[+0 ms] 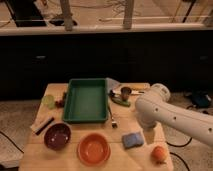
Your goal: Place sponge in tray
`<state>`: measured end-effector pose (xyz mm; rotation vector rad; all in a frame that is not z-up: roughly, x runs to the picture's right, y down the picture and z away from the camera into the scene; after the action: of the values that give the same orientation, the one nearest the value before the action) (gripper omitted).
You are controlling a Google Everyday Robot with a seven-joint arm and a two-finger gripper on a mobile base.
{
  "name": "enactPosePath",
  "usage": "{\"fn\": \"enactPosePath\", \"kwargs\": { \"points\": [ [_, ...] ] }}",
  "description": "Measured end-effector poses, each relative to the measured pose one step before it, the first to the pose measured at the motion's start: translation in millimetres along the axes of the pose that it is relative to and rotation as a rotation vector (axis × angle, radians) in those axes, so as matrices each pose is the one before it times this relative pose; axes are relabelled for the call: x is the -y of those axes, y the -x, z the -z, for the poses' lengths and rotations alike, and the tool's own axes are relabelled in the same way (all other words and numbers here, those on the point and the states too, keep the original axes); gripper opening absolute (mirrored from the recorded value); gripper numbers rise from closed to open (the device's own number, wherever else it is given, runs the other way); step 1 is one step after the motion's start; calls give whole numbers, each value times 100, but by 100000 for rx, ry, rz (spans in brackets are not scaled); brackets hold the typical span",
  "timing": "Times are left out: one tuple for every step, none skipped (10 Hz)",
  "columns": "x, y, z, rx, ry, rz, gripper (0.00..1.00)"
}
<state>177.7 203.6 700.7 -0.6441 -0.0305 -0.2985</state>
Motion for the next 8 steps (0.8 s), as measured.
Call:
{"fn": "enactPosePath", "kwargs": {
  "points": [
    [-91, 48, -456, -152, 474, 580, 80],
    [-58, 262, -465, -325, 575, 1318, 80],
    [26, 135, -261, -131, 162, 727, 80],
    [-106, -18, -586, -102, 325, 644, 80],
    [7, 65, -540, -342, 209, 1380, 80],
    [27, 300, -195, 320, 286, 745, 80],
    [202, 378, -447, -153, 104, 1870, 80],
    [-39, 10, -353, -151, 331, 948, 80]
  ]
}}
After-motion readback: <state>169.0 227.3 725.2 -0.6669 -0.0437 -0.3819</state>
